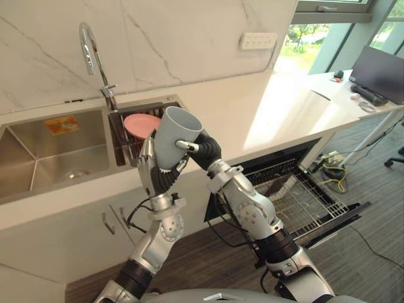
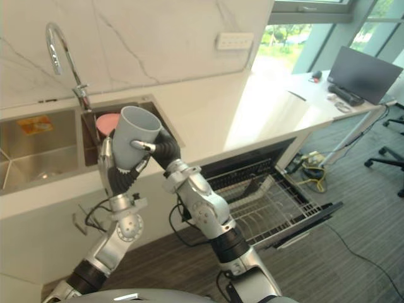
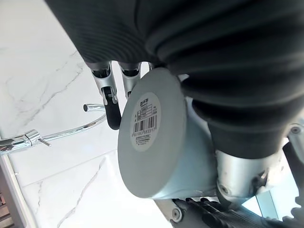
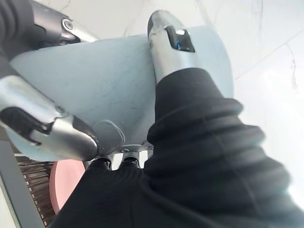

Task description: Walk over to the sink, pick up the cup, carry it to the dishwasher, place the cup inside the dishwasher, then close the dishwasher door

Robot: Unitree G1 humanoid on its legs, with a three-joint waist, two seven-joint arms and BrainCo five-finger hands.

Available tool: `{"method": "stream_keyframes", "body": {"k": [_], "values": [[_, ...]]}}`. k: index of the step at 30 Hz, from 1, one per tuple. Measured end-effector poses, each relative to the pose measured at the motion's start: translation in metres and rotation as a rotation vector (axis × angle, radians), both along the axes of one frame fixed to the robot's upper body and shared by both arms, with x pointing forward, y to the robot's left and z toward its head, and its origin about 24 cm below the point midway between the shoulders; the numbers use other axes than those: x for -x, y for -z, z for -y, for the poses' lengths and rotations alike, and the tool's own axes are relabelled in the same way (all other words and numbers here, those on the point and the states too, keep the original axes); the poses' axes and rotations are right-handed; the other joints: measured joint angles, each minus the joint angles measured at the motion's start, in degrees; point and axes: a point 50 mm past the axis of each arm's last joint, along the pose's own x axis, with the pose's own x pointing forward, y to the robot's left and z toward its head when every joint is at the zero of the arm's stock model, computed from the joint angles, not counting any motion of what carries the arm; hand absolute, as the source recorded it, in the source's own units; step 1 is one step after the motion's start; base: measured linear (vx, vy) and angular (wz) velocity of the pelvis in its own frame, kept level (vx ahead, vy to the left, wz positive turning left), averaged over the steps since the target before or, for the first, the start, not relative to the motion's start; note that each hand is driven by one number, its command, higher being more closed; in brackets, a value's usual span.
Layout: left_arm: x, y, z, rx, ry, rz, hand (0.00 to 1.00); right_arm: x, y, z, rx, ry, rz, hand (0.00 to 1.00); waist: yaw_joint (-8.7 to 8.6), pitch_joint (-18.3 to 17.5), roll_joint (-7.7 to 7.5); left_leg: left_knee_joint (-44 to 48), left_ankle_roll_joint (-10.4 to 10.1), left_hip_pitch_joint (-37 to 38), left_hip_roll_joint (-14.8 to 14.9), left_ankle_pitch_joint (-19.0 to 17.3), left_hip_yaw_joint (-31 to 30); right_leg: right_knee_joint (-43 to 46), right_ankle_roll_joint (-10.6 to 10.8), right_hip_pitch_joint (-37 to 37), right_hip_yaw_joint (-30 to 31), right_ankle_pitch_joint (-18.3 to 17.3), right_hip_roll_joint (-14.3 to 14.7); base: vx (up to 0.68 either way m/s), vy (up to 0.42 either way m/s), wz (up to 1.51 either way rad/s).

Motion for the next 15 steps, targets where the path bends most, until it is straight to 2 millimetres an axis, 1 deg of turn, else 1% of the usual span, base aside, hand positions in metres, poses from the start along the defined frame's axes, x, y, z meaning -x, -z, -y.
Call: {"method": "stream_keyframes", "body": {"k": [10, 15], "values": [[0.0001, -0.0006, -0.0010, 0.013, -0.001, -0.003, 1.00, -0.0014, -0.0035, -0.0019, 0.009, 0.014, 0.006, 1.00, 0.02, 0.3, 0.00, 0.0, 0.0, -0.1, 0.0, 0.0, -0.1, 0.0, 0.0, 0.0, -0.1, 0.0, -0.1, 0.00, 0.000, 0.00], [0.0004, -0.0034, -0.0020, 0.014, 0.000, 0.011, 1.00, -0.0005, -0.0058, -0.0039, -0.018, 0.013, 0.010, 1.00, 0.10, 0.5, 0.02, 0.0, 0.0, -0.1, 0.0, 0.0, -0.1, 0.0, 0.0, 0.0, -0.1, 0.0, -0.2, 0.00, 0.000, 0.00]]}}
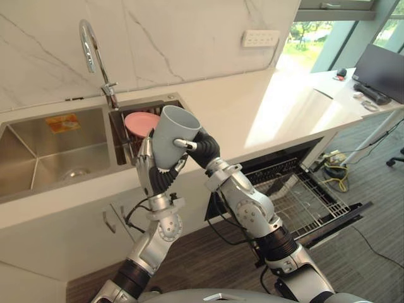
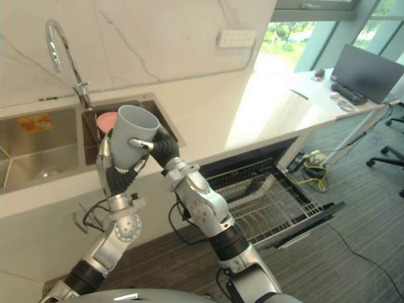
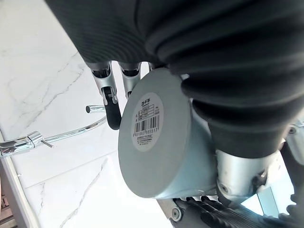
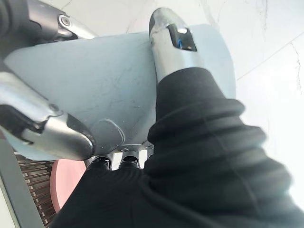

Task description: Walk over to the sink, pick up the cup, carry it to the dishwasher, place the cup inside the dishwasher, then close the dishwasher door

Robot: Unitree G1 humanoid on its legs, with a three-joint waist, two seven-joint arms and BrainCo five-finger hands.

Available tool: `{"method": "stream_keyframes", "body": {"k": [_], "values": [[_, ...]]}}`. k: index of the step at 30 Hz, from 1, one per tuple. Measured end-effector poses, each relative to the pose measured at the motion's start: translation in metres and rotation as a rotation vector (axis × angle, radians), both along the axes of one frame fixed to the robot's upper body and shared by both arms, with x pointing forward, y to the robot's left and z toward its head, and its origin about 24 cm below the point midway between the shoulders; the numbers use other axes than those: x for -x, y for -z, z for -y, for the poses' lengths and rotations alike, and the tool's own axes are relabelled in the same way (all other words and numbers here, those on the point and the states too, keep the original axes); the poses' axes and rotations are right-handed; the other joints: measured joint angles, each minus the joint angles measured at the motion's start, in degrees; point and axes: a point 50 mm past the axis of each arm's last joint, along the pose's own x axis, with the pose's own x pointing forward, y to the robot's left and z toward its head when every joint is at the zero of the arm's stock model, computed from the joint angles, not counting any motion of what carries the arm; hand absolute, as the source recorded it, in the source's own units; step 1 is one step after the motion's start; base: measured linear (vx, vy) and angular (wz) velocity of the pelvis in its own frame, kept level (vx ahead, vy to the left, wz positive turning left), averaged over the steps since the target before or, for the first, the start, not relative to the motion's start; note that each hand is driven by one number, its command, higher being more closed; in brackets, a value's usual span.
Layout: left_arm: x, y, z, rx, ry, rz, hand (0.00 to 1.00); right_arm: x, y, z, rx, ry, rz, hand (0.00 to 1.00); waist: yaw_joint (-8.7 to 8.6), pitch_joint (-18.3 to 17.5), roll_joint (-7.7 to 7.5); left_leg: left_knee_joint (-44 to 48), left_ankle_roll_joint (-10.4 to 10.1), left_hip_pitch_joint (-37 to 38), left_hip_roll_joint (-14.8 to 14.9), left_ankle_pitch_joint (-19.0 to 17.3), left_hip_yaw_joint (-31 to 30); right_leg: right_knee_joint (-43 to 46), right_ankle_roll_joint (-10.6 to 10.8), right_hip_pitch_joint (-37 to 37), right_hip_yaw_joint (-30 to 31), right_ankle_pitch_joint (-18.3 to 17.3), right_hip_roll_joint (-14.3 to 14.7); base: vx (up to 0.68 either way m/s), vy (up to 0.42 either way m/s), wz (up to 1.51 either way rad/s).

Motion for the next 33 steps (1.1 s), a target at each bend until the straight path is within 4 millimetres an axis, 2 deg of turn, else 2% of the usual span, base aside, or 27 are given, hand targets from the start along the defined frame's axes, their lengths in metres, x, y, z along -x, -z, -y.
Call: {"method": "stream_keyframes", "body": {"k": [1, 2, 7, 12, 22, 26, 28, 30, 31, 32, 33], "values": [[0.000, -0.001, 0.000, 0.002, 0.001, 0.007, 1.00, 0.000, -0.001, 0.000, -0.020, -0.003, -0.006, 1.00, 0.02, 0.0, 0.01, 0.0, 0.0, 0.0, 0.0, 0.0, 0.0, 0.0, 0.0, 0.0, 0.0, 0.0, 0.0, 0.00, 0.000, 0.00], [0.000, -0.003, 0.000, 0.003, 0.002, 0.014, 0.00, 0.001, -0.001, 0.000, -0.037, -0.005, -0.008, 1.00, 0.03, 0.0, 0.02, 0.0, 0.0, 0.0, 0.0, 0.0, 0.0, 0.0, 0.0, 0.0, 0.0, 0.0, 0.0, 0.00, 0.000, 0.00], [0.008, -0.008, 0.009, 0.009, 0.060, 0.056, 0.00, -0.002, -0.016, 0.005, -0.241, -0.001, -0.015, 1.00, 0.27, 0.5, 0.44, 0.0, 0.0, 0.1, 0.0, 0.0, -0.1, 0.1, 0.1, 0.1, -0.1, 0.0, -0.1, 0.00, 0.000, 0.00], [0.011, -0.017, 0.011, 0.023, 0.086, 0.112, 0.00, 0.000, -0.019, 0.002, -0.367, -0.019, -0.043, 1.00, 0.38, 0.7, 0.89, 0.0, -0.4, 0.4, 0.0, -0.2, -0.2, 0.0, 0.1, 0.4, -0.2, 0.0, 0.0, 0.00, 0.000, 0.00], [0.013, -0.020, 0.007, -0.007, 0.077, 0.151, 0.00, 0.003, -0.024, -0.002, -0.484, 0.012, -0.050, 1.00, 0.40, 0.9, 1.29, 0.0, -0.5, 0.2, 0.0, -0.4, -0.2, 0.0, 0.2, 0.3, -0.2, 0.0, 0.0, 0.00, 0.000, 0.00], [0.013, -0.017, 0.005, 0.008, 0.075, 0.114, 0.00, 0.003, -0.024, -0.001, -0.531, 0.041, -0.054, 1.00, 0.36, 0.9, 1.34, 0.0, -0.5, -0.1, 0.0, -0.3, -0.1, 0.0, 0.2, -0.1, -0.1, 0.0, 0.0, 0.00, 0.000, 0.00], [0.011, -0.009, 0.002, 0.030, 0.087, 0.029, 0.00, 0.003, -0.026, 0.003, -0.592, 0.069, -0.058, 1.00, 0.32, 0.9, 1.43, 0.0, -0.1, -0.1, 0.0, -0.1, -0.1, 0.0, 0.2, -0.1, -0.1, 0.0, 0.0, 0.00, 0.000, 0.00], [0.011, 0.022, -0.003, 0.007, 0.095, -0.162, 0.00, 0.005, -0.041, 0.010, -0.738, 0.092, -0.024, 1.00, 0.01, 1.0, 1.75, 0.0, -0.1, -0.1, 0.0, -0.1, 0.0, 0.0, 0.2, -0.1, -0.1, 0.0, 0.0, 0.00, 0.000, 0.00], [0.017, 0.042, -0.006, 0.001, 0.091, -0.278, 0.00, 0.007, -0.051, 0.020, -0.820, 0.109, 0.030, 1.00, -0.18, 1.0, 1.77, 0.0, -0.1, -0.1, 0.0, -0.1, 0.1, -0.1, 0.2, -0.2, 0.0, 0.0, 0.0, 0.00, 0.000, 0.00], [0.020, 0.049, -0.009, 0.003, 0.082, -0.322, 0.00, 0.007, -0.055, 0.026, -0.852, 0.122, 0.062, 1.00, -0.19, 1.0, 1.75, 0.0, -0.1, -0.1, 0.0, -0.1, 0.1, -0.1, 0.2, -0.2, 0.0, 0.0, 0.0, 0.00, 0.000, 0.00], [0.023, 0.056, -0.015, 0.027, 0.057, -0.368, 0.00, 0.007, -0.060, 0.044, -0.918, 0.173, 0.121, 1.00, -0.01, 1.0, 1.74, 0.0, 0.0, -0.1, -0.1, -0.2, 0.2, -0.1, 0.2, -0.1, 0.0, 0.0, 0.0, 0.00, 0.000, 0.00]]}}
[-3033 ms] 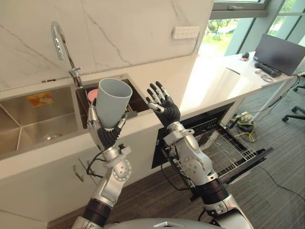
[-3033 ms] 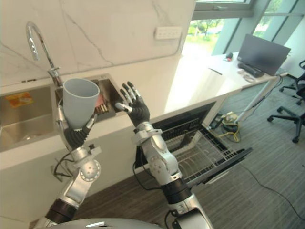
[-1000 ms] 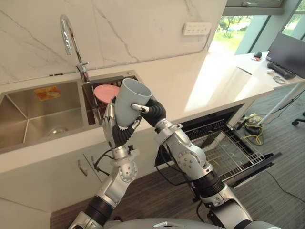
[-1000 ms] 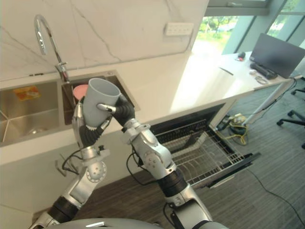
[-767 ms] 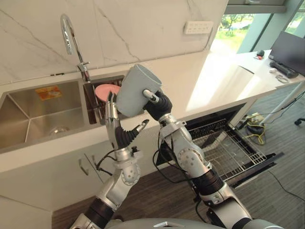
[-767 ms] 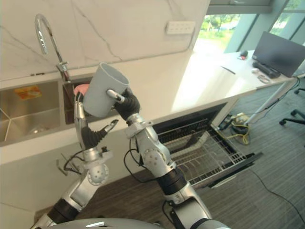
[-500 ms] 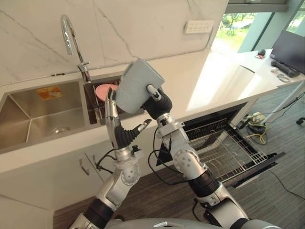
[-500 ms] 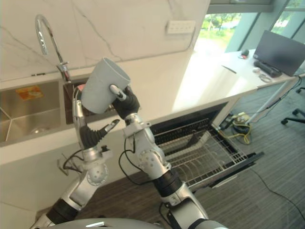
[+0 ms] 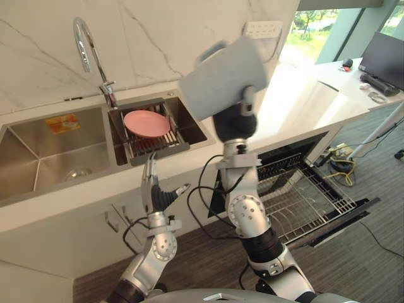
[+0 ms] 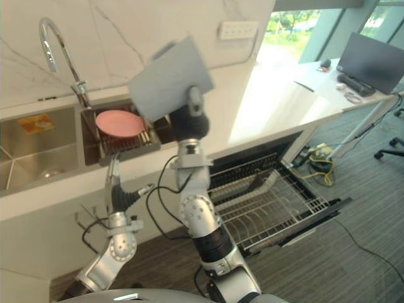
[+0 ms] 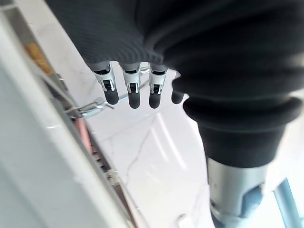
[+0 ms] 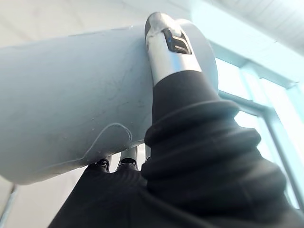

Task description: Walk over to the sink, pick up the cup, carry it to the dishwasher, place the cup inside the dishwasher, then close the dishwasher door

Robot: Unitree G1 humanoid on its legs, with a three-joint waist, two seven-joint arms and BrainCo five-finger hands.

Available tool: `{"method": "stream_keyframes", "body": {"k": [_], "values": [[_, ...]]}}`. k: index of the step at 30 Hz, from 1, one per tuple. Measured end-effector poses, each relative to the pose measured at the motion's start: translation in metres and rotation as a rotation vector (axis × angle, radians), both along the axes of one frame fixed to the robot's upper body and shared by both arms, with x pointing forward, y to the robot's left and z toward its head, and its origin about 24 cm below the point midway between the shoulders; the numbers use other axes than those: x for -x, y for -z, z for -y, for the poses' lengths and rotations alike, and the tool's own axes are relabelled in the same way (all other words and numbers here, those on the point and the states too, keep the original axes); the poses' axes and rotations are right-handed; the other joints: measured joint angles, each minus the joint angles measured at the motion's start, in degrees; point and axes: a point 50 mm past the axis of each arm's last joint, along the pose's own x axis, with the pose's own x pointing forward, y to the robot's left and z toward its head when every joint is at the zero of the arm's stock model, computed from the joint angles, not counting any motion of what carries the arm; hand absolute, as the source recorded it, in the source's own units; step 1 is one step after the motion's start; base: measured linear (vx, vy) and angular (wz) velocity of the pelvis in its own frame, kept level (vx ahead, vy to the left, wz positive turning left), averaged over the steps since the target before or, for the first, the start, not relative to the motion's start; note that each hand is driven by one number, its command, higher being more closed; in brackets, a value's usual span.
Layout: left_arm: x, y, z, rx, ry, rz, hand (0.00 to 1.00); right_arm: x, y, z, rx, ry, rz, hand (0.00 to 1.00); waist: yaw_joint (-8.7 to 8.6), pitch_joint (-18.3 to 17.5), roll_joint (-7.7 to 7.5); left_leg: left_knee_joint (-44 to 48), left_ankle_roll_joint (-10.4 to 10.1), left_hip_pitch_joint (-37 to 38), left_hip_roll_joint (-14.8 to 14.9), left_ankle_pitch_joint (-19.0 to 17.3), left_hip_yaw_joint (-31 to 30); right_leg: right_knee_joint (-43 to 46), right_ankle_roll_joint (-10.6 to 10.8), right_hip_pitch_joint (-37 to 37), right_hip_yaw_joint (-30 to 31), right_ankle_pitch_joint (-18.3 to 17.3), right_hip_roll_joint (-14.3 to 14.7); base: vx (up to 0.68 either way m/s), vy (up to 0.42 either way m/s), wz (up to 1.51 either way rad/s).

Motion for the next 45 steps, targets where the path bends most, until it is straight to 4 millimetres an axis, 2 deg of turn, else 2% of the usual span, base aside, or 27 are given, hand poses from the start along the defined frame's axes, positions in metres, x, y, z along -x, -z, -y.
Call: {"method": "stream_keyframes", "body": {"k": [3, 9, 12, 15, 17, 18, 19, 20, 23, 25, 26, 28, 32, 36, 39, 41, 43, 45], "values": [[-0.005, -0.005, -0.013, 0.022, -0.062, 0.019, 0.00, -0.002, 0.010, 0.034, -0.090, 0.137, -0.020, 1.00, -0.10, 0.0, 0.01, 0.0, 0.0, 0.0, 0.0, 0.0, 0.2, -0.1, 0.0, 0.0, 0.1, 0.0, 0.0, 0.00, 0.000, -0.01], [-0.008, -0.014, -0.020, 0.070, -0.095, 0.071, 0.00, 0.007, 0.041, 0.081, -0.214, 0.333, -0.105, 1.00, -0.47, 0.0, 0.08, 0.0, 0.0, 0.3, 0.1, -0.3, 1.4, -0.9, -0.3, -0.2, 1.3, 0.5, 0.3, 0.01, -0.001, -0.10], [-0.010, -0.022, -0.013, 0.180, 0.020, 0.090, 0.00, 0.012, 0.048, 0.100, -0.223, 0.425, -0.109, 1.00, -0.96, -0.1, 0.09, 0.0, -0.3, 0.3, 0.1, -0.6, 1.9, -1.3, -0.4, -0.3, 1.7, 0.7, 0.4, 0.02, -0.006, -0.08], [-0.011, -0.017, 0.003, 0.350, 0.258, -0.024, 0.00, 0.022, 0.058, 0.124, -0.203, 0.538, -0.129, 1.00, -1.08, -0.1, 0.14, 0.0, -0.3, 0.3, 0.2, -0.7, 2.8, -1.4, -0.3, -0.8, 2.5, 0.8, 0.5, 0.02, -0.005, -0.14], [-0.002, -0.001, 0.027, 0.471, 0.495, -0.194, 0.00, 0.033, 0.065, 0.147, -0.113, 0.676, -0.176, 1.00, -1.49, -0.1, 0.21, 0.0, -0.2, 0.2, 0.1, -0.9, 3.8, -1.4, -0.1, -1.6, 3.6, 0.9, 0.5, 0.03, -0.002, -0.23], [0.001, 0.005, 0.031, 0.489, 0.536, -0.247, 0.00, 0.035, 0.067, 0.153, -0.082, 0.716, -0.196, 1.00, -1.74, -0.1, 0.20, 0.0, -0.2, 0.3, 0.1, -1.0, 4.1, -1.4, -0.1, -1.7, 3.9, 1.0, 0.5, 0.04, 0.003, -0.26], [0.010, 0.021, 0.041, 0.530, 0.601, -0.371, 0.00, 0.037, 0.073, 0.165, 0.002, 0.793, -0.250, 1.00, -2.29, -0.2, 0.16, 0.0, -0.2, 0.3, 0.1, -1.2, 4.7, -1.3, 0.2, -2.1, 4.6, 1.3, 0.5, 0.05, 0.001, -0.23], [0.022, 0.044, 0.047, 0.579, 0.628, -0.528, 0.00, 0.040, 0.083, 0.183, 0.103, 0.876, -0.330, 1.00, -3.28, -0.2, 0.14, 0.0, -0.2, 0.3, 0.1, -1.3, 5.0, -1.4, -0.1, -2.3, 4.8, 1.6, 0.5, 0.05, 0.000, -0.19], [0.037, 0.073, 0.047, 0.663, 0.605, -0.724, 0.00, 0.046, 0.099, 0.214, 0.242, 0.984, -0.469, 1.00, -3.64, -0.2, 0.04, 0.0, -0.4, 0.3, 0.3, -1.4, 5.1, -1.7, -0.1, -2.1, 4.9, 1.7, 0.7, 0.01, -0.001, -0.03], [0.058, 0.102, 0.036, 0.709, 0.563, -0.891, 0.00, 0.051, 0.107, 0.242, 0.390, 1.084, -0.578, 1.00, -3.70, -0.1, -0.17, 0.0, -0.5, 0.3, 0.7, -1.5, 4.9, -1.9, -0.2, -2.0, 4.8, 1.6, 0.8, 0.00, 0.000, 0.00], [0.064, 0.107, 0.031, 0.718, 0.550, -0.919, 0.00, 0.052, 0.107, 0.248, 0.430, 1.105, -0.598, 1.00, -3.73, -0.1, -0.18, 0.0, -0.5, 0.3, 0.8, -1.5, 4.9, -1.9, -0.2, -2.0, 4.7, 1.6, 0.8, 0.00, 0.000, 0.00], [0.084, 0.124, 0.015, 0.746, 0.499, -1.015, 0.00, 0.052, 0.104, 0.264, 0.619, 1.176, -0.659, 1.00, -3.72, -0.1, -0.17, 0.0, -0.6, 0.1, 0.9, -1.5, 4.5, -1.9, -0.2, -1.5, 4.2, 1.5, 1.0, -0.02, -0.018, 0.10], [0.104, 0.139, -0.011, 0.654, 0.429, -1.104, 0.00, 0.039, 0.101, 0.267, 0.864, 1.190, -0.718, 1.00, -3.58, 0.1, -0.49, 0.0, -1.0, 0.3, 0.8, -1.6, 3.1, -2.1, 0.1, -0.2, 2.5, 1.0, 0.8, -0.02, -0.001, 0.18], [0.104, 0.142, -0.026, 0.576, 0.379, -1.089, 0.00, 0.017, 0.117, 0.256, 1.009, 1.083, -0.789, 1.00, -2.84, 0.3, -0.51, 0.0, -0.7, -0.7, 0.6, -1.2, 2.4, -2.2, -0.2, -0.5, 1.6, 0.7, 0.5, -0.05, 0.015, 0.14], [0.097, 0.142, -0.043, 0.544, 0.282, -1.050, 0.00, 0.004, 0.122, 0.255, 1.116, 1.031, -0.832, 1.00, -2.47, 2.3, 0.21, 0.0, -0.3, -2.9, 0.2, -0.8, 1.3, -1.6, -0.2, -2.4, 1.4, 0.7, 0.1, -0.03, 0.019, 0.17], [0.095, 0.148, -0.069, 0.486, 0.152, -1.052, 0.00, -0.009, 0.118, 0.262, 1.189, 1.021, -0.859, 1.00, -2.56, 5.8, 0.85, 0.1, 0.0, -5.3, 0.0, 0.2, 0.5, -0.3, -0.2, -4.6, 0.6, 0.7, -0.4, -0.04, 0.026, 0.22], [0.087, 0.145, -0.088, 0.427, 0.082, -1.022, 0.00, -0.017, 0.114, 0.269, 1.252, 1.020, -0.883, 1.00, -2.59, 8.6, 0.78, 0.4, -0.3, -7.1, 0.1, 1.2, -0.8, 0.7, -0.4, -6.5, -0.3, 0.8, -0.5, 0.00, 0.004, 0.29], [0.080, 0.142, -0.100, 0.339, 0.077, -1.016, 0.00, -0.028, 0.104, 0.274, 1.349, 1.039, -0.894, 1.00, -2.40, 11.9, 1.11, 0.4, 0.0, -8.3, 0.2, 2.0, -1.8, 1.9, -0.8, -7.7, -0.7, 1.2, -0.6, 0.04, -0.013, 0.21]]}}
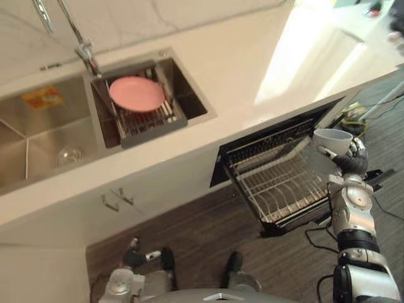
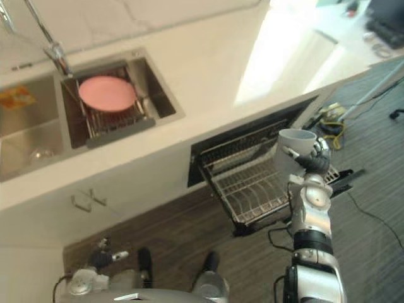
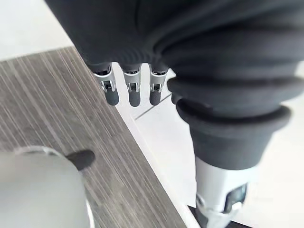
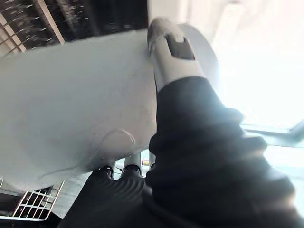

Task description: Walk over to the sink, pick up the cup, carry it to the dishwasher, place the cup inside the dishwasher, then close the dishwasher door

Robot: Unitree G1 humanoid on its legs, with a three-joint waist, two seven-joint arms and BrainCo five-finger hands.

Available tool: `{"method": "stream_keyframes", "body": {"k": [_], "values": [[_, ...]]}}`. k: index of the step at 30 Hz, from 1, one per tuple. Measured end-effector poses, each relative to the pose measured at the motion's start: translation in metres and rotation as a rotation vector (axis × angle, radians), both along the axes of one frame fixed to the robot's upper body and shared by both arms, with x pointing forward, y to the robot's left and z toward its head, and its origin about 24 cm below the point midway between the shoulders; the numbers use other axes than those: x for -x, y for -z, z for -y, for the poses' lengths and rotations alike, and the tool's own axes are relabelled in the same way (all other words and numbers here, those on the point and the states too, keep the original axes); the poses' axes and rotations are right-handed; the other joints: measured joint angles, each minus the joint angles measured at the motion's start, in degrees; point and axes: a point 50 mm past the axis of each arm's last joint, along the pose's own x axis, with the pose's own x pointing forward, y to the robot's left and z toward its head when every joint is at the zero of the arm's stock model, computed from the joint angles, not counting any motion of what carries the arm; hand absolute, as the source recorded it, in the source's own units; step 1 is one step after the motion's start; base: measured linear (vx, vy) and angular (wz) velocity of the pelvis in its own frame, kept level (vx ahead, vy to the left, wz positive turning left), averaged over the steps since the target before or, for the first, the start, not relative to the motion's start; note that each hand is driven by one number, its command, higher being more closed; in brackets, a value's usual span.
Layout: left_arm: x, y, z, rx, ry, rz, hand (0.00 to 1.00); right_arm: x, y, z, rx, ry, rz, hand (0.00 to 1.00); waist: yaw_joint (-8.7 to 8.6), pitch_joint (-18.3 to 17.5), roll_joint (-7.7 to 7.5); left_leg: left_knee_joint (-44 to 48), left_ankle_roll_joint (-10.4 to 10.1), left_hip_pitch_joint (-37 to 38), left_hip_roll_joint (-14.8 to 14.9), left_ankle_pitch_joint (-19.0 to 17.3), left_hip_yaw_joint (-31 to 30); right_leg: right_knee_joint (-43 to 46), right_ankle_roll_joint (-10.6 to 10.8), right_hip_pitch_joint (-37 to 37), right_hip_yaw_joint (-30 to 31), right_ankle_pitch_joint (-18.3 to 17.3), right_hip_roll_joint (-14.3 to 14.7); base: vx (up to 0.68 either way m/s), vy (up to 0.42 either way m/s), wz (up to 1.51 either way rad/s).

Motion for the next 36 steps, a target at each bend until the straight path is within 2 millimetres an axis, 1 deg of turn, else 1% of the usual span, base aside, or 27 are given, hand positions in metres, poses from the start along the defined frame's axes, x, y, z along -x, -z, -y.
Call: {"method": "stream_keyframes", "body": {"k": [1, 2, 3, 4, 5, 6, 7, 8, 9, 11, 13, 14, 16, 17, 19, 23, 24, 28, 32, 33, 35, 36], "values": [[0.001, 0.000, -0.006, -0.050, 0.024, -0.007, 0.00, -0.005, -0.007, 0.003, 0.031, 0.004, -0.018, 1.00, 0.04, 1.8, -0.04, 0.0, 0.2, -0.6, 0.0, 0.3, -0.3, 0.5, -0.1, -0.6, -0.3, -0.1, -0.2, 0.02, -0.008, 0.14], [0.003, 0.001, -0.007, -0.066, 0.036, -0.017, 0.00, -0.008, -0.011, 0.005, 0.047, 0.008, -0.022, 1.00, 0.10, 3.0, -0.02, 0.0, 0.4, -0.6, -0.1, 0.5, -0.3, 0.9, -0.1, -0.6, -0.3, -0.2, -0.3, 0.03, 0.003, 0.17], [0.008, 0.005, -0.010, -0.093, 0.047, -0.050, 0.00, -0.010, -0.021, 0.010, 0.080, 0.018, -0.026, 1.00, 0.11, 4.6, 0.18, 0.0, 0.4, -0.6, -0.3, 0.6, -0.5, 1.7, 0.0, -0.7, -0.3, -0.6, -0.7, 0.05, 0.011, 0.18], [0.010, 0.005, -0.011, -0.100, 0.044, -0.055, 0.00, -0.011, -0.031, 0.017, 0.112, 0.030, -0.024, 1.00, 0.20, 5.8, 0.54, 0.1, 0.5, -0.9, -0.6, 0.6, -1.0, 2.4, 0.2, -1.1, -0.2, -0.9, -0.9, 0.04, 0.015, 0.18], [0.009, 0.005, -0.012, -0.108, 0.048, -0.056, 0.00, -0.013, -0.037, 0.019, 0.137, 0.032, -0.029, 1.00, 0.35, 6.1, 0.66, 0.7, 0.7, -1.5, -0.7, 0.5, -1.1, 3.0, 0.3, -1.6, -0.1, -1.2, -1.2, 0.04, 0.024, 0.11], [0.009, 0.005, -0.013, -0.114, 0.049, -0.058, 0.00, -0.019, -0.056, 0.020, 0.223, 0.024, -0.033, 1.00, 0.62, 7.3, 0.91, 2.4, 1.0, -3.3, -0.9, -0.1, -1.2, 4.3, 0.2, -3.2, 0.4, -1.6, -1.8, 0.02, 0.027, 0.04], [0.008, 0.005, -0.013, -0.115, 0.049, -0.054, 0.00, -0.021, -0.065, 0.021, 0.256, 0.023, -0.032, 1.00, 0.63, 7.9, 1.07, 2.8, 1.1, -3.8, -1.0, -0.2, -1.3, 4.6, 0.2, -3.6, 0.7, -1.6, -2.0, 0.00, 0.032, 0.05], [0.004, 0.004, -0.012, -0.115, 0.055, -0.047, 0.00, -0.025, -0.081, 0.022, 0.314, 0.024, -0.027, 1.00, 0.72, 9.0, 1.54, 3.4, 1.1, -4.8, -1.1, -0.2, -1.5, 5.5, 0.2, -4.7, 0.8, -1.9, -2.5, -0.02, 0.022, 0.09], [0.001, 0.003, -0.010, -0.113, 0.063, -0.038, 0.00, -0.027, -0.094, 0.024, 0.353, 0.033, -0.029, 1.00, 0.85, 9.8, 2.25, 3.4, 1.5, -5.6, -1.3, 0.1, -1.8, 6.1, 0.2, -5.5, 0.8, -2.1, -2.7, -0.05, 0.016, 0.10], [-0.002, 0.002, -0.009, -0.110, 0.068, -0.024, 0.00, -0.028, -0.104, 0.026, 0.392, 0.042, -0.045, 1.00, 1.42, 10.5, 3.04, 3.1, 1.6, -6.9, -1.3, 0.5, -2.0, 7.6, 0.2, -7.5, 0.9, -2.6, -3.0, -0.04, -0.001, 0.08], [-0.004, 0.001, -0.007, -0.108, 0.077, -0.017, 0.00, -0.030, -0.104, 0.027, 0.415, 0.046, -0.089, 1.00, 1.73, 10.9, 3.65, 2.1, 1.3, -7.6, -1.6, 1.2, -2.5, 9.6, 0.1, -9.2, 0.9, -3.4, -3.6, -0.02, -0.015, 0.10], [-0.004, 0.001, -0.006, -0.109, 0.083, -0.016, 0.00, -0.030, -0.098, 0.029, 0.432, 0.055, -0.137, 1.00, 1.92, 11.1, 3.98, 1.1, 1.6, -7.8, -1.8, 2.2, -2.8, 10.7, 0.1, -10.2, 0.9, -4.0, -3.9, -0.01, -0.017, 0.11], [-0.005, 0.001, -0.005, -0.105, 0.059, -0.010, 0.00, -0.030, -0.088, 0.031, 0.451, 0.056, -0.210, 1.00, 2.01, 11.3, 4.44, 0.1, 1.3, -8.4, -2.1, 2.9, -3.2, 12.6, 0.0, -11.7, 1.0, -4.8, -4.5, 0.00, -0.023, 0.13], [-0.006, 0.001, -0.004, -0.097, 0.053, -0.008, 0.00, -0.030, -0.083, 0.032, 0.457, 0.054, -0.244, 1.00, 2.24, 11.6, 4.77, 0.1, 1.7, -9.1, -2.3, 3.3, -3.3, 13.9, 0.1, -13.0, 1.6, -5.3, -5.0, 0.00, -0.029, 0.12], [-0.010, 0.001, -0.002, -0.089, 0.053, 0.003, 0.00, -0.030, -0.080, 0.032, 0.461, 0.052, -0.263, 1.00, 2.38, 12.1, 5.41, 0.1, 1.8, -10.1, -2.8, 3.8, -3.5, 15.8, 0.1, -14.8, 2.4, -6.0, -5.8, 0.00, -0.042, 0.09], [-0.020, -0.003, -0.001, -0.091, 0.062, 0.027, 0.00, -0.029, -0.076, 0.034, 0.457, 0.060, -0.287, 1.00, 2.60, 13.2, 7.54, 0.1, 1.7, -12.7, -3.5, 4.7, -4.7, 19.2, 0.2, -18.3, 3.7, -7.4, -6.9, -0.02, -0.055, 0.16], [-0.021, -0.003, 0.000, -0.091, 0.065, 0.028, 0.00, -0.029, -0.075, 0.034, 0.458, 0.060, -0.289, 1.00, 2.73, 13.3, 7.71, 0.1, 1.6, -13.0, -3.5, 4.9, -4.6, 19.7, 0.2, -18.9, 4.0, -7.7, -7.0, -0.03, -0.069, 0.10], [-0.025, -0.004, 0.006, -0.088, 0.104, 0.037, 0.00, -0.032, -0.074, 0.031, 0.475, 0.062, -0.302, 1.00, 3.67, 13.9, 9.51, 0.0, 1.6, -13.9, -3.8, 5.5, -4.9, 22.0, 0.0, -20.7, 4.5, -8.6, -7.8, -0.02, -0.074, 0.04], [-0.025, -0.004, 0.010, -0.105, 0.141, 0.048, 0.00, -0.037, -0.066, 0.024, 0.473, 0.040, -0.329, 1.00, 4.23, 13.6, 10.11, -0.3, 1.3, -15.2, -3.8, 5.8, -5.0, 23.0, -0.2, -22.4, 4.6, -9.3, -8.1, -0.04, -0.085, 0.04], [-0.026, -0.005, 0.011, -0.107, 0.142, 0.054, 0.00, -0.040, -0.064, 0.021, 0.448, 0.040, -0.323, 0.00, 4.22, 13.5, 10.22, -0.3, 1.1, -15.8, -3.8, 6.0, -5.2, 23.2, -0.3, -22.9, 4.5, -9.3, -8.2, -0.02, -0.087, 0.07], [-0.027, -0.005, 0.013, -0.110, 0.148, 0.060, 0.00, -0.044, -0.061, 0.016, 0.416, 0.043, -0.310, 0.00, 4.45, 13.4, 10.43, -0.3, 1.2, -15.8, -3.9, 6.1, -5.5, 23.5, -0.2, -23.0, 4.3, -9.3, -8.4, 0.00, -0.067, 0.08], [-0.029, -0.005, 0.015, -0.115, 0.160, 0.063, 0.00, -0.046, -0.063, 0.014, 0.424, 0.036, -0.309, 0.00, 4.81, 13.1, 10.77, -0.3, 1.2, -16.0, -4.0, 6.2, -5.8, 23.6, -0.1, -23.0, 4.2, -9.4, -8.5, 0.00, -0.055, 0.09]]}}
